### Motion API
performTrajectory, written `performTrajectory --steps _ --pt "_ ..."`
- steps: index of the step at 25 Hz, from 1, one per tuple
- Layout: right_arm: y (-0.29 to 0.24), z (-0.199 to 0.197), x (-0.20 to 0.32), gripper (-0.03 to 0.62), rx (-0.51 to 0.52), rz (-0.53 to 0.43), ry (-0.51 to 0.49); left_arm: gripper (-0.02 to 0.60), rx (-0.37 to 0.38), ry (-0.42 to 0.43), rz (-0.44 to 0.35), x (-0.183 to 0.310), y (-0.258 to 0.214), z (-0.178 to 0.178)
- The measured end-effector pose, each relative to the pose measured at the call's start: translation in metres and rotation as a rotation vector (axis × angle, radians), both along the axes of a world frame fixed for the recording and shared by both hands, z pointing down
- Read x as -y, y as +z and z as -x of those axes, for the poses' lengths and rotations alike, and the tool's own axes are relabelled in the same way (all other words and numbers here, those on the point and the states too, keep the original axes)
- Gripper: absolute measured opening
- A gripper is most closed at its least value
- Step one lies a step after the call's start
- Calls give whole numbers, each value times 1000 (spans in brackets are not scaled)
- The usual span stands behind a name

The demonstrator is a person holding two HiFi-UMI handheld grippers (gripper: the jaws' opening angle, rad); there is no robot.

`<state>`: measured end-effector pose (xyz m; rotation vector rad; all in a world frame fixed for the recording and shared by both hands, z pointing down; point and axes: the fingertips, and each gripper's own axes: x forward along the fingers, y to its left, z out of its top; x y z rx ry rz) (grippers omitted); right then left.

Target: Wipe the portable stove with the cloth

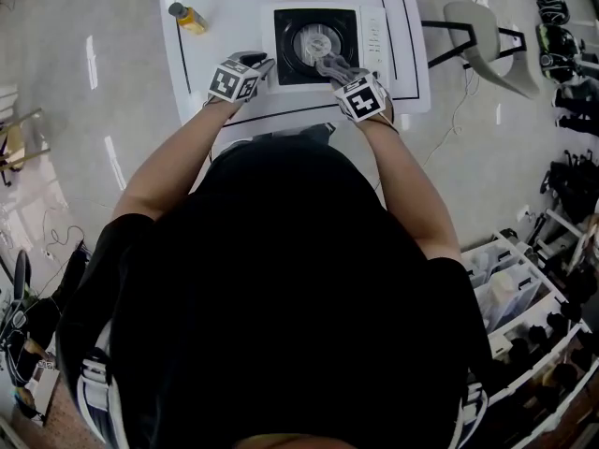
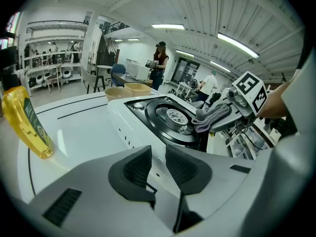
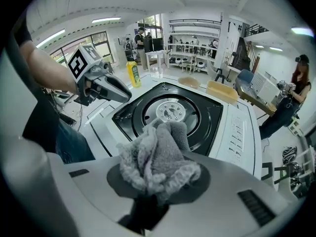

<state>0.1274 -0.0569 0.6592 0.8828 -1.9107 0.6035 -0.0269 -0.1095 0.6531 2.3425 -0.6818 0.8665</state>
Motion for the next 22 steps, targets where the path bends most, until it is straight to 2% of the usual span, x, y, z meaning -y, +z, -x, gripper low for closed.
performTrajectory --steps 16,19,22 --pt "2 15 -6 109 36 3 21 101 12 13 19 -1 4 1" --pt "-1 13 -6 109 64 11 29 101 -7 12 62 -1 4 -2" --pt "-8 9 -5 110 139 33 76 100 -20 33 128 -2 3 0"
